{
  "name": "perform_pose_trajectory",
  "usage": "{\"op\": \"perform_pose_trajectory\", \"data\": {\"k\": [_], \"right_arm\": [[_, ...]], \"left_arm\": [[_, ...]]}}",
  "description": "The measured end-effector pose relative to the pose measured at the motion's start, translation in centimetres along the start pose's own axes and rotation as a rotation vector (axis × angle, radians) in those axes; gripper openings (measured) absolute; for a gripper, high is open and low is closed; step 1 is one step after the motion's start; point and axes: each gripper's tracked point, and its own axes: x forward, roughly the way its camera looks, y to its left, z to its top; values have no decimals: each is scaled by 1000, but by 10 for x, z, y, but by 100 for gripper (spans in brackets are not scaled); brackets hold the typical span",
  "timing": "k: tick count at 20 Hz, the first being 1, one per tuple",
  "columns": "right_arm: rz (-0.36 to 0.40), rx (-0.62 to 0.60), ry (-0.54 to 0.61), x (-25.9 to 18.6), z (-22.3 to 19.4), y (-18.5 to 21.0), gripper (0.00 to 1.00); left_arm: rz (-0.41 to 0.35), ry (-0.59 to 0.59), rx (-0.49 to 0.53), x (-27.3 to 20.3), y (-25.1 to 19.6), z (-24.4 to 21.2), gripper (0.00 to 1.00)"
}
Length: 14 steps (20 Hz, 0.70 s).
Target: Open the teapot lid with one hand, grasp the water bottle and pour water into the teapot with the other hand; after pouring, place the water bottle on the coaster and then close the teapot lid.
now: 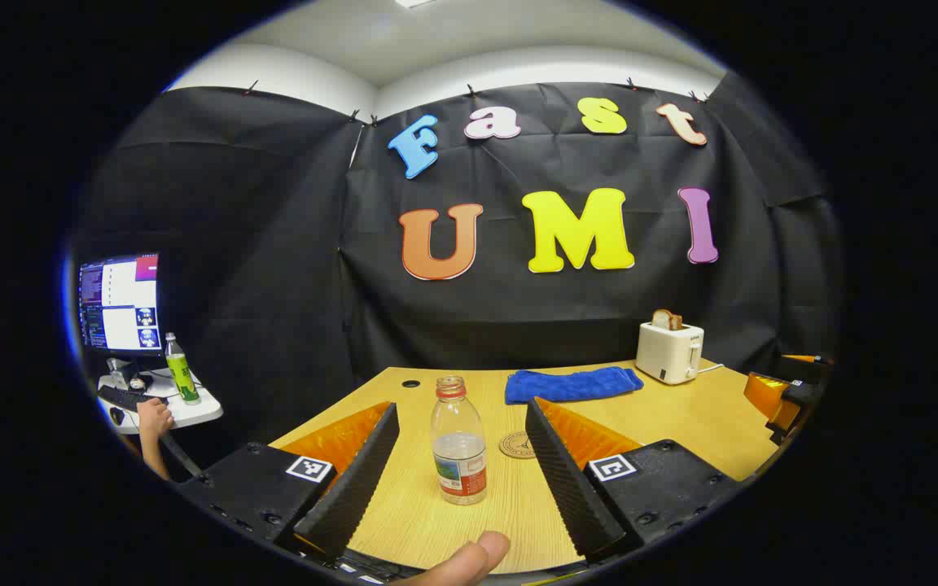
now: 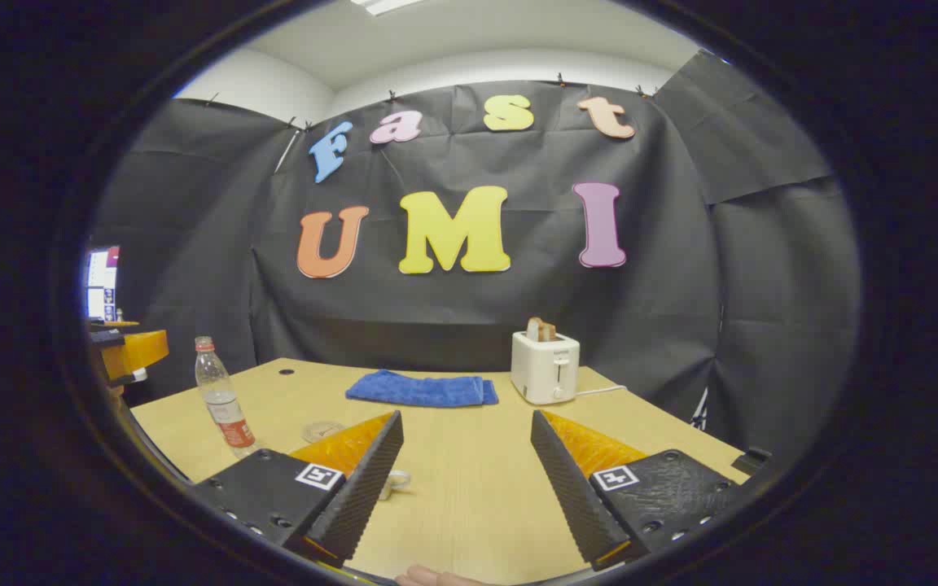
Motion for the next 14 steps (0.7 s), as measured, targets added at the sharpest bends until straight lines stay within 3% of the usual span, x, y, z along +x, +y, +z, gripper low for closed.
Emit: {"op": "perform_pose_trajectory", "data": {"k": [4,14], "right_arm": [[-4,1,8,3,-2,-2,97],[2,-2,27,10,-11,3,96]], "left_arm": [[-24,15,9,1,-9,-4,96],[4,50,-22,5,6,-13,97]]}}
